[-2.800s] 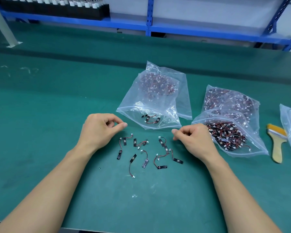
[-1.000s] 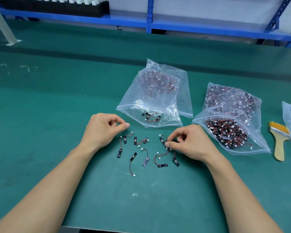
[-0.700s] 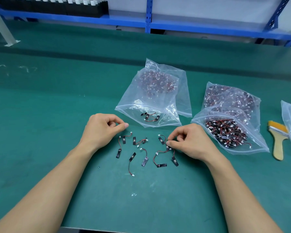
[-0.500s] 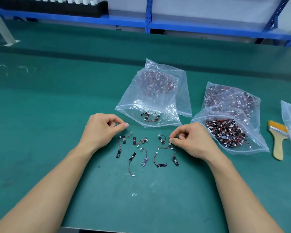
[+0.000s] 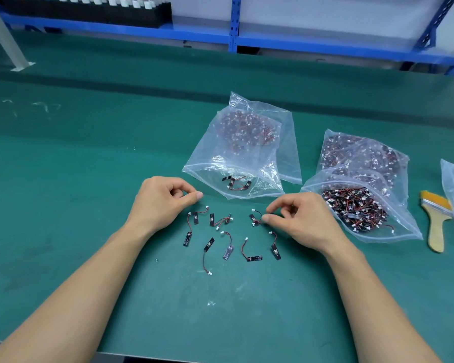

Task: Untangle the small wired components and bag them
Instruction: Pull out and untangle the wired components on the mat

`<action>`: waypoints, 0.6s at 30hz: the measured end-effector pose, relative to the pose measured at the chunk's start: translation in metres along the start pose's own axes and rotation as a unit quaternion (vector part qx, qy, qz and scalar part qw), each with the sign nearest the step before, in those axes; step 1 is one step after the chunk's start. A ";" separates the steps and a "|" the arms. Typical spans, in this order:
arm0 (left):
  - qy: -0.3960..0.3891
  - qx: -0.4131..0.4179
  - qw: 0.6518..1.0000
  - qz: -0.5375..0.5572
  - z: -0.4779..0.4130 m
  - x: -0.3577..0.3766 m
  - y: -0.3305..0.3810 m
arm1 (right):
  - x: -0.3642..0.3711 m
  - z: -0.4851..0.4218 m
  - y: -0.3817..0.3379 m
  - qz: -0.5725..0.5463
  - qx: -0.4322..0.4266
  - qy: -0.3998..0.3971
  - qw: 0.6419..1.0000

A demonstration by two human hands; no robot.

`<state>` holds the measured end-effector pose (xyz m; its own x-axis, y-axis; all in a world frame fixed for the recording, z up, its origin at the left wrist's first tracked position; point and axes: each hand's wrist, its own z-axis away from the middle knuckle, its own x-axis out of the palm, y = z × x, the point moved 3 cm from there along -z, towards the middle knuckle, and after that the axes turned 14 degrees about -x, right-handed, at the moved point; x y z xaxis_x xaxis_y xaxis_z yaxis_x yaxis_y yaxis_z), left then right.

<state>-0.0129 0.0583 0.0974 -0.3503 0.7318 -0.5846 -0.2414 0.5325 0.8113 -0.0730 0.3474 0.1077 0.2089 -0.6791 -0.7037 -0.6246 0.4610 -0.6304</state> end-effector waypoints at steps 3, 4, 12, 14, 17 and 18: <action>0.000 -0.001 1.000 -0.002 0.000 0.000 -0.001 | -0.001 0.001 0.001 0.012 0.004 -0.030 0.999; 0.000 -0.001 1.000 -0.002 0.000 0.000 -0.001 | -0.003 0.001 0.002 0.013 0.007 -0.039 0.999; -0.004 -0.004 1.000 -0.002 0.000 0.000 0.000 | -0.007 0.002 0.005 0.016 0.014 -0.075 0.997; -0.005 -0.004 1.000 0.001 0.000 0.000 0.000 | -0.006 0.002 0.005 0.015 0.013 -0.077 0.997; -0.004 -0.004 1.000 0.000 0.000 0.000 0.000 | -0.005 0.001 0.005 -0.003 0.018 -0.054 0.998; -0.004 -0.004 1.000 -0.001 0.000 0.000 0.001 | -0.004 0.001 0.005 -0.012 0.021 -0.043 0.999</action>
<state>-0.0131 0.0589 0.0978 -0.3433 0.7340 -0.5860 -0.2489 0.5305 0.8103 -0.0761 0.3532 0.1075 0.2886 -0.6394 -0.7127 -0.5869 0.4699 -0.6593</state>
